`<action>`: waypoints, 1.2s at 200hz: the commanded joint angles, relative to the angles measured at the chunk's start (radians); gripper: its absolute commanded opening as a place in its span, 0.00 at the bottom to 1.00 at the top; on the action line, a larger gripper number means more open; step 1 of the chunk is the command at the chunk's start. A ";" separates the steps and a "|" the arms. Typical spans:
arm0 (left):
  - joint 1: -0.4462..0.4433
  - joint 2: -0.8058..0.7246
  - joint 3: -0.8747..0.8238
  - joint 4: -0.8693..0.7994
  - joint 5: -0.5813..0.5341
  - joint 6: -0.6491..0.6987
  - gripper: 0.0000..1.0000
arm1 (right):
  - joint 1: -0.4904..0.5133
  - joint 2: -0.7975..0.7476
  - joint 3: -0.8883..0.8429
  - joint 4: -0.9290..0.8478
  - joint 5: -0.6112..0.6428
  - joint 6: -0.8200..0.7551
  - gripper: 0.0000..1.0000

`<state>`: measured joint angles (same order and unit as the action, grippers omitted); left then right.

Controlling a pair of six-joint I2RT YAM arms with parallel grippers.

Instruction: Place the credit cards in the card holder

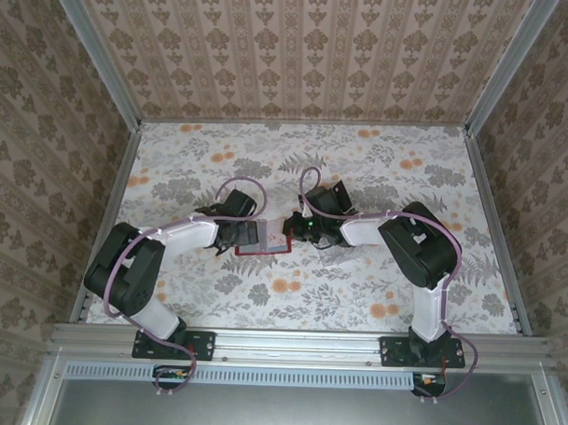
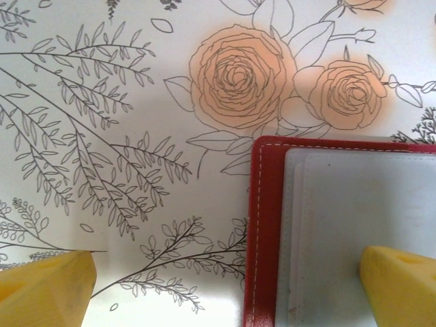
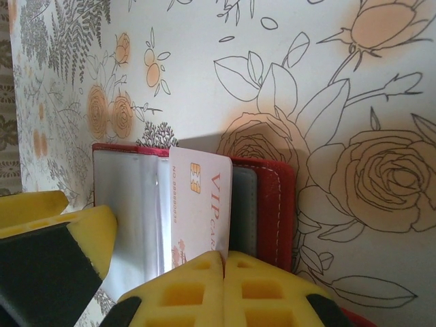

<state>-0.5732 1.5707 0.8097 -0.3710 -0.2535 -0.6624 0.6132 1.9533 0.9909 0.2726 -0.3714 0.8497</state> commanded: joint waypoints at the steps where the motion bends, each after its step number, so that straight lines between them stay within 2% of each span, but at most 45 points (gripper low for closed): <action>1: 0.016 -0.012 -0.040 -0.098 -0.017 -0.006 1.00 | 0.000 0.035 -0.029 -0.044 0.028 0.016 0.00; 79: 0.024 -0.011 -0.074 -0.066 -0.001 -0.005 1.00 | -0.006 -0.016 -0.071 0.104 -0.048 0.095 0.00; 129: 0.027 -0.012 -0.083 -0.058 0.004 0.001 1.00 | -0.009 -0.062 -0.109 0.206 -0.051 0.148 0.00; 240: 0.033 -0.006 -0.090 -0.045 0.010 0.001 1.00 | -0.003 -0.001 -0.129 0.394 -0.071 0.227 0.00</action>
<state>-0.5537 1.5425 0.7597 -0.3229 -0.2317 -0.6628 0.6102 1.9301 0.8757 0.5976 -0.4210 1.0496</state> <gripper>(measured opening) 0.997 0.064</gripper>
